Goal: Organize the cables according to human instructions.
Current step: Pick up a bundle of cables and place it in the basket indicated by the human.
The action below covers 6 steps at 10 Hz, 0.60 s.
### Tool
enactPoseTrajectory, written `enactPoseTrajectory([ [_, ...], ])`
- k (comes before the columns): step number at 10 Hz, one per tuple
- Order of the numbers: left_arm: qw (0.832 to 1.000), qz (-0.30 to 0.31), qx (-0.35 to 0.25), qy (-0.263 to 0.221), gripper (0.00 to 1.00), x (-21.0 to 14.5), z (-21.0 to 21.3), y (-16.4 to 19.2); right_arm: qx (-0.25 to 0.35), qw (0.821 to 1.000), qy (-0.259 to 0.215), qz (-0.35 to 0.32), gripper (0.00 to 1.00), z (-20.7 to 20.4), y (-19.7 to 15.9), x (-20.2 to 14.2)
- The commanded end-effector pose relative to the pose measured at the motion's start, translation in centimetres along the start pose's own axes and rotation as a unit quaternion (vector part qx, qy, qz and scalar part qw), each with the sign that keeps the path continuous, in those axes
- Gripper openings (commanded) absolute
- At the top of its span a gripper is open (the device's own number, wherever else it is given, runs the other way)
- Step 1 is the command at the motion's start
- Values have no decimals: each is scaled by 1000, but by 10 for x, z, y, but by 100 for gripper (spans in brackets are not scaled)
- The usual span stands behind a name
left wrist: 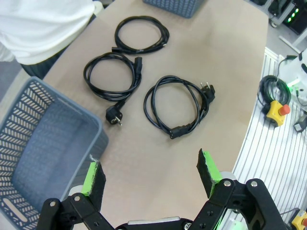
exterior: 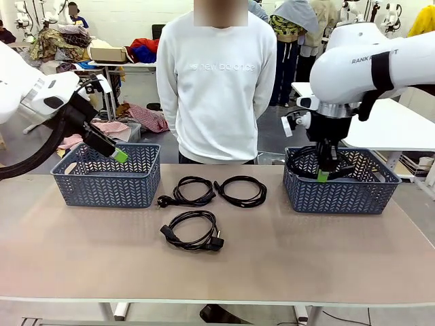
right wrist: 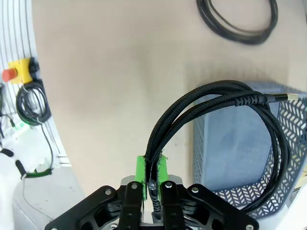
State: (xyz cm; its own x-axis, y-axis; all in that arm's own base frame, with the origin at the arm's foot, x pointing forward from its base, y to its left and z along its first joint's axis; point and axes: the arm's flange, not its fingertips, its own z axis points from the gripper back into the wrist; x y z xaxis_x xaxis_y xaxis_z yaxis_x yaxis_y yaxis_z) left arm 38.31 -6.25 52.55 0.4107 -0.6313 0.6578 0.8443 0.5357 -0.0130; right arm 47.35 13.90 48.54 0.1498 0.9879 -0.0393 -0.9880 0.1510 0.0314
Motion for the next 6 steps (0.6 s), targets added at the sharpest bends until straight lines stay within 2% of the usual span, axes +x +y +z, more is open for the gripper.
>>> enactPoseTrajectory([
  [1,1000,-5,-10,-11,100,-1,0,2,-12,1000,-4,23,11,0,-17,-22],
  [6,1000,-5,-10,-11,100,-1,0,2,-22,999,-4,34,11,-6,-69,-60],
])
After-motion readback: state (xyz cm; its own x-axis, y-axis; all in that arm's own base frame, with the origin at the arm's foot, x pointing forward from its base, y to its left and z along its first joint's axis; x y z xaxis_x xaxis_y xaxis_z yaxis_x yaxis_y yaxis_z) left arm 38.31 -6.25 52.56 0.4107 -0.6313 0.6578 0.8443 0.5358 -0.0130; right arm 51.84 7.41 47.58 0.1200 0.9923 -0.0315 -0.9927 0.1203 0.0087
